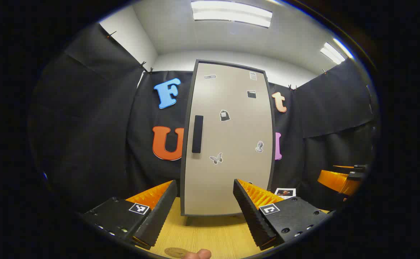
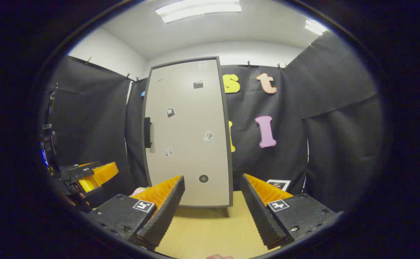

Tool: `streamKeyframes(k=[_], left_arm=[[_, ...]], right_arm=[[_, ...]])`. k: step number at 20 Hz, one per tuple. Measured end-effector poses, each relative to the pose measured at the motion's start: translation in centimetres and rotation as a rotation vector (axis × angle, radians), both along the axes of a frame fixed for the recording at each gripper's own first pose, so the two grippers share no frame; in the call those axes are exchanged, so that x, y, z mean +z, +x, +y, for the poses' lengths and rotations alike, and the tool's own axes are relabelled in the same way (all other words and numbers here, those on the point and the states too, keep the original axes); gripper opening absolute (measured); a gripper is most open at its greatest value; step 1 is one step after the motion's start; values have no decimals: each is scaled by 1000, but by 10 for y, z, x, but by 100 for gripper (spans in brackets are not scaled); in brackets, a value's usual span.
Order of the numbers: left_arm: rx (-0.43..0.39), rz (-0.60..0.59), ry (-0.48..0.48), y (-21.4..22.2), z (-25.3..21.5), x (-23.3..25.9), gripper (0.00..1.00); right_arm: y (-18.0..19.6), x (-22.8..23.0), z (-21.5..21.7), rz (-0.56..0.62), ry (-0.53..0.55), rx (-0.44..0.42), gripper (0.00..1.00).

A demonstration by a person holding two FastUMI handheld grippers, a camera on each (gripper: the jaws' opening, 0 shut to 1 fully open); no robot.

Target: Open the cabinet door with the right hand, grasp the bottle in the cabinet with the left hand and place it on the coaster, then close the cabinet door with the right hand.

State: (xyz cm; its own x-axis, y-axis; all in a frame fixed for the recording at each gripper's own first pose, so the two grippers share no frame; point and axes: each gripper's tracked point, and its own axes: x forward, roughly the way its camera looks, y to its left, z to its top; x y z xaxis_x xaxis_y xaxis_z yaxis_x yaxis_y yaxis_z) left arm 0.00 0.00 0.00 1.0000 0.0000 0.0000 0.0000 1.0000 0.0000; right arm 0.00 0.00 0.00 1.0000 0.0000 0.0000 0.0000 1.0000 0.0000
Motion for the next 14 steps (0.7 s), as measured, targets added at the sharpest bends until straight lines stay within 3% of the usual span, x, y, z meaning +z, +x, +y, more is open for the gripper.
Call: streamKeyframes(k=[14], left_arm=[[-1, 3, 5, 0, 0, -2, 95]], right_arm=[[-1, -2, 0, -1, -3, 1, 99]])
